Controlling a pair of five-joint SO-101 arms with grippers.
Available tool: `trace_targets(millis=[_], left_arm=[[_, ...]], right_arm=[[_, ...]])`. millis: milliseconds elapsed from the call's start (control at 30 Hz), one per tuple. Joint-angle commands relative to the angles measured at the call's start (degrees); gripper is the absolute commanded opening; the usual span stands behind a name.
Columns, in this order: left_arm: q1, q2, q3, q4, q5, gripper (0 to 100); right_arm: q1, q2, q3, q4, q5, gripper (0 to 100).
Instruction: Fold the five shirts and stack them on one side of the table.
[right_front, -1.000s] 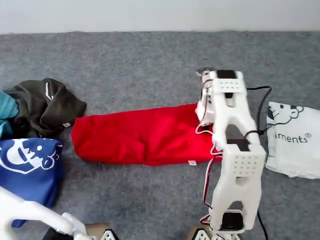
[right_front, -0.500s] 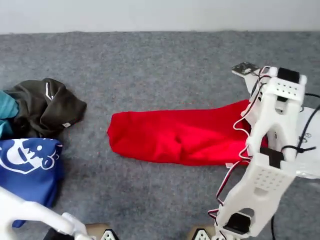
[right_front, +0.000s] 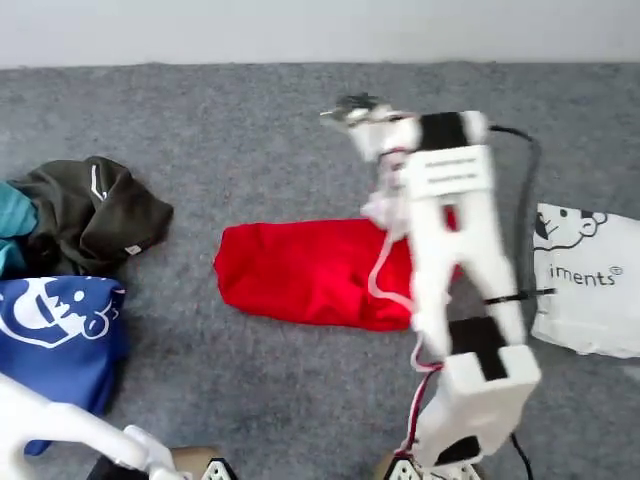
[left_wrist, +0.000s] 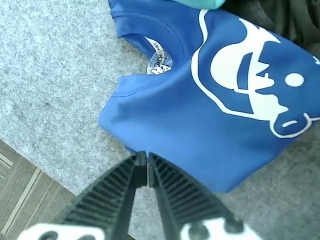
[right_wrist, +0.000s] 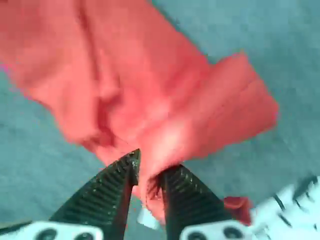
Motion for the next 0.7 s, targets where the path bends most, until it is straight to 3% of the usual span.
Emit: trace_targets(millis=[0, 233, 667], left_arm=[[-0.2, -1.7, -1.1, 0.4, 0.4, 2], [-0.2, -1.7, -1.1, 0.4, 0.4, 2], [0.3, -1.7, 1.8, 0.1, 0.4, 2]], right_arm=[[-9.5, -3.2, -2.3, 0.8, -5.2, 0.9], [-18.2, 3.1, -2.5, -9.3, -10.0, 0.9], [-23.3, 11.8, -2.5, -19.6, -10.5, 3.6]])
